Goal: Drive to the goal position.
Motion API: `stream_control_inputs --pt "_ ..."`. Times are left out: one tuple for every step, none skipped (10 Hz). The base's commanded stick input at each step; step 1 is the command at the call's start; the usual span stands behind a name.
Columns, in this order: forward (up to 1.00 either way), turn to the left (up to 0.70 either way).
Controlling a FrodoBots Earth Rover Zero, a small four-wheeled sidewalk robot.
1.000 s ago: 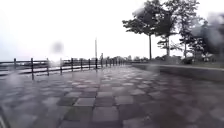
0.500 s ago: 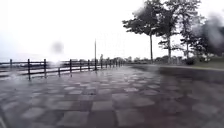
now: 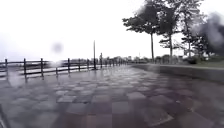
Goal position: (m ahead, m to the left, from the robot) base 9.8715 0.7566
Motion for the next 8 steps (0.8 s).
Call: stream_control_inputs --pt "1.00 0.01" --pt "1.00 0.01" --pt "1.00 0.01" --pt "1.00 0.01" --pt "1.00 0.01" --pt "1.00 0.01" --pt "1.00 0.01" --pt "1.00 0.01"
